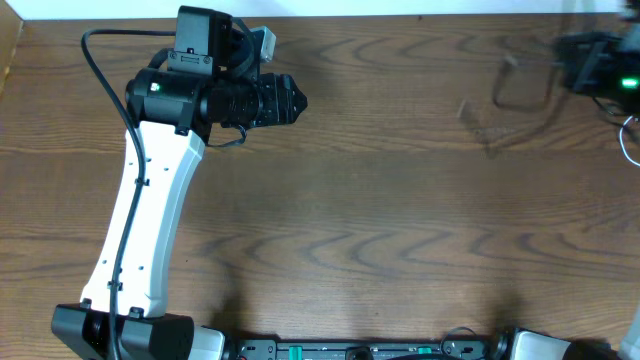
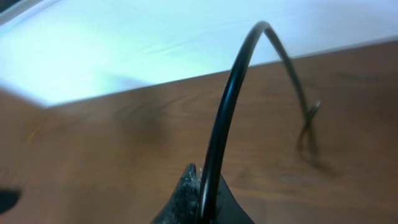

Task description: Untangle cables

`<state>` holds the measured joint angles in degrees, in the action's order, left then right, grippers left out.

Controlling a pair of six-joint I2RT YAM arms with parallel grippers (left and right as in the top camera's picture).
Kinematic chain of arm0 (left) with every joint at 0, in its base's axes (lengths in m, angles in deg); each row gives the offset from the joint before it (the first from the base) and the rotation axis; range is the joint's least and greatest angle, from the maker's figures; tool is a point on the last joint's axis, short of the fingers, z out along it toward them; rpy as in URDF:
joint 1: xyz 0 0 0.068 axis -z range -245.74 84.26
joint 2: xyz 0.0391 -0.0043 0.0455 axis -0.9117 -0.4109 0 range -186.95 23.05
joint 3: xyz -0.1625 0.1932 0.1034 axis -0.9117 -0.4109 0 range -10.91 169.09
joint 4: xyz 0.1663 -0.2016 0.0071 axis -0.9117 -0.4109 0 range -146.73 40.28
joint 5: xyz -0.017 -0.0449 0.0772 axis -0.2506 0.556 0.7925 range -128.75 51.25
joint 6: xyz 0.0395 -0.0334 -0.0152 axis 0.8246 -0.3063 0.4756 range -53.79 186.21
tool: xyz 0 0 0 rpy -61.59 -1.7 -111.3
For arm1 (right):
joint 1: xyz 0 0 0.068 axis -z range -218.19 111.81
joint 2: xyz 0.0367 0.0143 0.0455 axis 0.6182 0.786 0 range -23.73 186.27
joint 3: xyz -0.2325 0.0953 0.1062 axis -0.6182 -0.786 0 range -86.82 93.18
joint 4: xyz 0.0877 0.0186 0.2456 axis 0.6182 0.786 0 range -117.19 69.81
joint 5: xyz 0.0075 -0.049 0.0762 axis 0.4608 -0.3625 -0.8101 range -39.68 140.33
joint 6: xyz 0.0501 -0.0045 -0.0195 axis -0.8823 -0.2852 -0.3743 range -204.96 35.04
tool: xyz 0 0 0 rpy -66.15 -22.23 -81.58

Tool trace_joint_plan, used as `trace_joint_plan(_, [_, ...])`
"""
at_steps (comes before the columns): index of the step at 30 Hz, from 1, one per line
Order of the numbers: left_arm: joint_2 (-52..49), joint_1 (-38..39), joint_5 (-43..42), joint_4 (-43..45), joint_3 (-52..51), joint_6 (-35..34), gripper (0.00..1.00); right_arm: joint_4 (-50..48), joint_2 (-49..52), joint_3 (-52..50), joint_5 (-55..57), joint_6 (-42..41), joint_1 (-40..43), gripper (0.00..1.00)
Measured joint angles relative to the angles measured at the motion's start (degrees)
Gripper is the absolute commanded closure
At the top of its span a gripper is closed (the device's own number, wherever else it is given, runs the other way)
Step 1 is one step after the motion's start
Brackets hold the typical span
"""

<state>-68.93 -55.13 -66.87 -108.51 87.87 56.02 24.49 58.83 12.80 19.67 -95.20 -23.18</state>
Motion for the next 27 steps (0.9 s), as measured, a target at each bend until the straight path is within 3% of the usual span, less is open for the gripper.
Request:
trace_joint_plan(9, [0.0,0.0,-0.02,-0.02,0.0,0.0,0.37,3.63,-0.13,4.37,7.76,0.2,19.12,0.99])
trace_joint_plan(14, [0.0,0.0,0.0,-0.02,0.0,0.0,0.37,3.74,0.37,4.37,8.96,0.44,25.68,0.99])
trace_joint_plan(20, [0.0,0.0,0.0,0.02,0.0,0.0,0.37,0.83,4.13,4.42,10.16,0.46,31.15,0.99])
trace_joint_plan(27, [0.0,0.0,-0.02,-0.02,0.0,0.0,0.37,-3.89,11.63,4.55,10.82,0.7,31.95,0.99])
